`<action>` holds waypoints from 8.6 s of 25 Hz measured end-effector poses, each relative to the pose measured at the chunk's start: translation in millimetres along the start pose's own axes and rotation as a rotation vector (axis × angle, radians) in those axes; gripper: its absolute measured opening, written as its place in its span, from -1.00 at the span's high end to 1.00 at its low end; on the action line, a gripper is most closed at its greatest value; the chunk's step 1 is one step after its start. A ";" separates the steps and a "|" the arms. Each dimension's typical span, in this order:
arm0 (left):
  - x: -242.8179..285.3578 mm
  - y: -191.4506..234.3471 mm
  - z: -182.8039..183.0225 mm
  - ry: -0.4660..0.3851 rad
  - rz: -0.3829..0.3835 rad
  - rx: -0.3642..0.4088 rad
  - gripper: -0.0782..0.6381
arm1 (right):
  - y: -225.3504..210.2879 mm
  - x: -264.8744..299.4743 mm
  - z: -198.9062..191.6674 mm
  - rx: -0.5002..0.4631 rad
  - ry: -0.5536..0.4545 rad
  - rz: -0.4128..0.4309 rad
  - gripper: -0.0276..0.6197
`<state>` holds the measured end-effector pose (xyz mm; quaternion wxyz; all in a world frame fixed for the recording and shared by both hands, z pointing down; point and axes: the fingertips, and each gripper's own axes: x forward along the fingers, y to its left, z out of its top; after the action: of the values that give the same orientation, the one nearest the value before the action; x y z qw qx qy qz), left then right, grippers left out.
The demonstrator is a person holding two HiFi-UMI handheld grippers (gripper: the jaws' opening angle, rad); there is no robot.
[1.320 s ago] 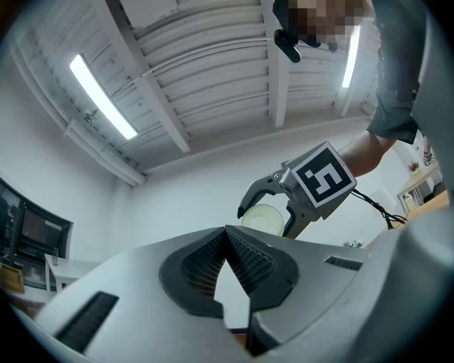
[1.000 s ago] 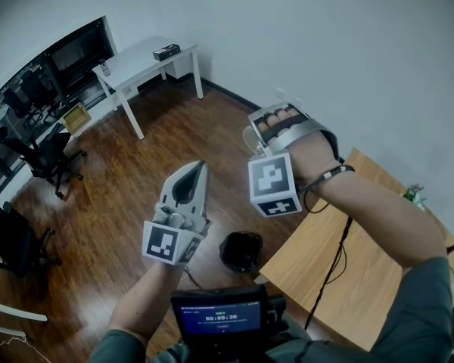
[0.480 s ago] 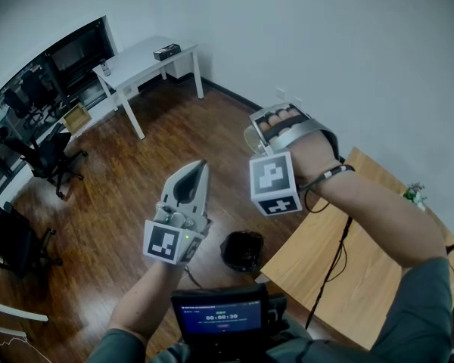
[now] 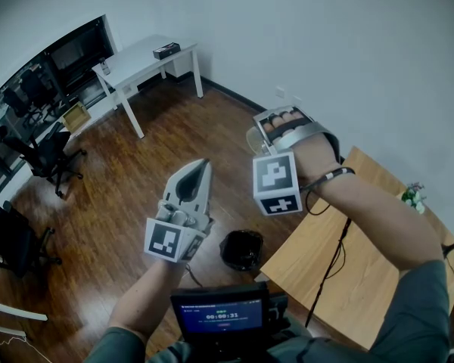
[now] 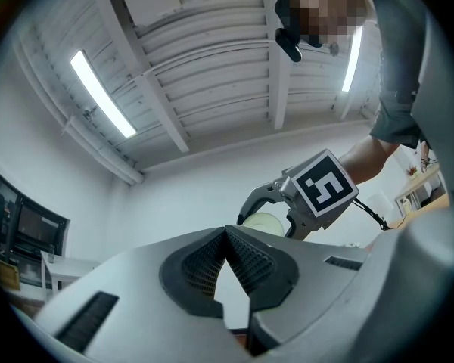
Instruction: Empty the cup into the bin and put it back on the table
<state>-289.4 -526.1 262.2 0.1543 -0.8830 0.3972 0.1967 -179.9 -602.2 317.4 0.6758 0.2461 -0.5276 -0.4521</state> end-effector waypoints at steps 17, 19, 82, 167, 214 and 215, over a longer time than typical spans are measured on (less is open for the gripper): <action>1.4 -5.5 -10.1 0.025 -0.006 0.003 0.79 | -0.6 0.0 -4.2 -0.095 0.038 -0.055 -0.31; -0.6 -3.6 -10.6 0.038 0.000 0.002 0.79 | -1.4 -1.8 -1.9 -0.107 0.037 -0.066 -0.31; 3.8 -151.6 28.9 -0.054 -0.310 -0.148 0.79 | 100.4 -198.1 -57.6 1.503 -0.593 0.068 -0.32; -33.7 -742.0 87.8 0.001 -0.949 -0.557 0.79 | 516.1 -665.7 -313.3 1.973 0.226 -0.461 -0.32; 83.4 -853.5 -61.2 0.323 -0.655 -0.390 0.79 | 661.0 -510.4 -537.1 2.059 0.040 -0.246 -0.32; 81.3 -855.7 -66.2 0.337 -0.648 -0.386 0.79 | 664.8 -505.0 -536.1 2.057 0.030 -0.239 -0.32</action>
<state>427.1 -61.6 381.3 -0.0273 -0.9950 0.0743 0.0613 537.8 72.7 435.3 0.0963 0.7608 -0.6225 0.1561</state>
